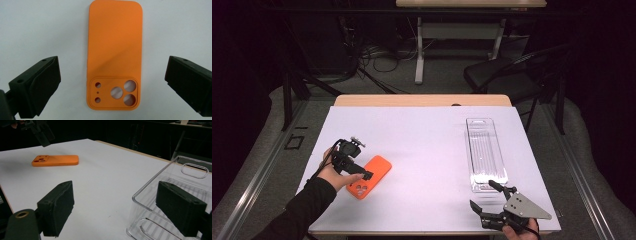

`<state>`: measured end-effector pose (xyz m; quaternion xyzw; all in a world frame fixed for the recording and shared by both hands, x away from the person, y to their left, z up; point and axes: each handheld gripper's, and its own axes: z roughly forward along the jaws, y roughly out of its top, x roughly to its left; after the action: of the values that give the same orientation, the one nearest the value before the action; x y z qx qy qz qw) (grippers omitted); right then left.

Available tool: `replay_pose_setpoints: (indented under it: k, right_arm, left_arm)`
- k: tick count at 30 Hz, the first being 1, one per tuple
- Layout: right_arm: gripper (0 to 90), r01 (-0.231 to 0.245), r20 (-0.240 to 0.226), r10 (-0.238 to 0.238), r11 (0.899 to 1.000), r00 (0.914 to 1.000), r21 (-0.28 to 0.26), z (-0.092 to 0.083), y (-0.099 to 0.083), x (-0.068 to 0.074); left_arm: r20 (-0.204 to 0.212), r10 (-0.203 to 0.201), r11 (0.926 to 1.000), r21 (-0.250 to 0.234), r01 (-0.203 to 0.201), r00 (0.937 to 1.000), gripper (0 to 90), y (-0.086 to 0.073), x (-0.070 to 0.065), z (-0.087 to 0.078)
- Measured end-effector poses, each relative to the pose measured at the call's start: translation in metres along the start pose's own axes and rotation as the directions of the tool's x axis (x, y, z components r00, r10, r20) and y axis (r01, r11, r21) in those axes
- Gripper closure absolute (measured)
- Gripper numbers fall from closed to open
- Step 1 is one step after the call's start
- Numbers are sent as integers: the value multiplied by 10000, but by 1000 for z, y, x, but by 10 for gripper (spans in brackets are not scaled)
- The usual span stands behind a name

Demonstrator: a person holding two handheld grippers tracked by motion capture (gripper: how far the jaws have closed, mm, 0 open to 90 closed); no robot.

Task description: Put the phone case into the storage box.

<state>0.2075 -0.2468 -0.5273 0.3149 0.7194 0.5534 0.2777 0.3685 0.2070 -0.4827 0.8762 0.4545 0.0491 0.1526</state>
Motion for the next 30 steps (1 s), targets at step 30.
replay_pose_setpoints:
  k: [30]
  right_arm:
    - [145,-42,-121,43,10000,9999,57,1,0,0]
  left_arm:
    - [26,452,9846,1686,-450,9990,4,26,-2,45]
